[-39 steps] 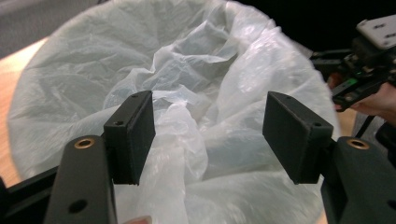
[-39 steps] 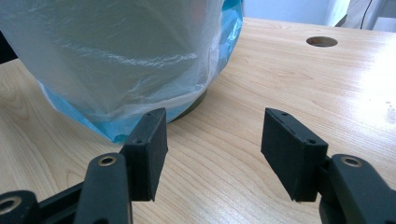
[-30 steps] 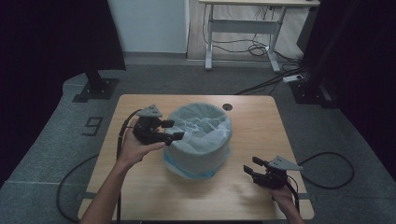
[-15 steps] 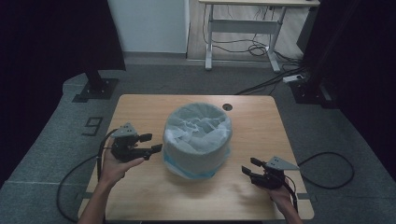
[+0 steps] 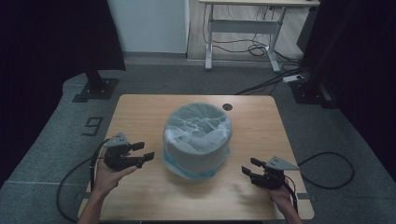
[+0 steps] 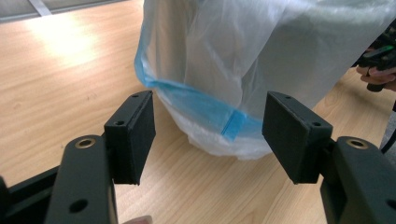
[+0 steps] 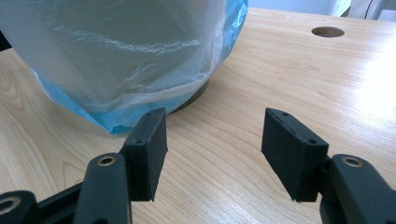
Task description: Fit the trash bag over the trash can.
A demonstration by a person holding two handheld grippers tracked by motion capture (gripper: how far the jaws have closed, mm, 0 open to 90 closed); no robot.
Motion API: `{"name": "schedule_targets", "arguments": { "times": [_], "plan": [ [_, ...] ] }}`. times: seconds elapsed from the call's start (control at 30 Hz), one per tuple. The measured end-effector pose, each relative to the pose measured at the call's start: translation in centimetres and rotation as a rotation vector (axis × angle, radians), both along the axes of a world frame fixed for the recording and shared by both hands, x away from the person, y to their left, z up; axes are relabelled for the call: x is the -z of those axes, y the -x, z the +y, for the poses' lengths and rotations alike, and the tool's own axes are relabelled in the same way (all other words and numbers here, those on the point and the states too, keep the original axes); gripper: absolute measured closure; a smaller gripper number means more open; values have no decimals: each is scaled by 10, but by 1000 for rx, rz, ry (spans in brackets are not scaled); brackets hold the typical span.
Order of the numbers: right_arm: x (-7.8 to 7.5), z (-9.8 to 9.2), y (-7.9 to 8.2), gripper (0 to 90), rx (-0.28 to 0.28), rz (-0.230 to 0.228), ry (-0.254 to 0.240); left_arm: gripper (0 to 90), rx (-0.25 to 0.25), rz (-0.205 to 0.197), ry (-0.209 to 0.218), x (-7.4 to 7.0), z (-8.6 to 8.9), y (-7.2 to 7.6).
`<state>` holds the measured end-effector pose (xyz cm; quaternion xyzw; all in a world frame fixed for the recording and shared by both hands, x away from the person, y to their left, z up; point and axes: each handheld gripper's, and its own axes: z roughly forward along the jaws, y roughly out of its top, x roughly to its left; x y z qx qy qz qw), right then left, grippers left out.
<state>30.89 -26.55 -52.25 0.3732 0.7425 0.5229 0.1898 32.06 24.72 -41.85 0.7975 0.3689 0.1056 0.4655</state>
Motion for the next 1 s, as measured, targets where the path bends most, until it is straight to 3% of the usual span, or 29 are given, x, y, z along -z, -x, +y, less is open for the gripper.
{"name": "schedule_targets", "arguments": {
  "times": [0.43,1.0],
  "plan": [
    [2,-1,-2,392,2,13,7,347,-38,73,6,42,13,4],
    [3,-2,-3,390,7,18,13,347,-42,75,7,45,14,2]
  ]
}}
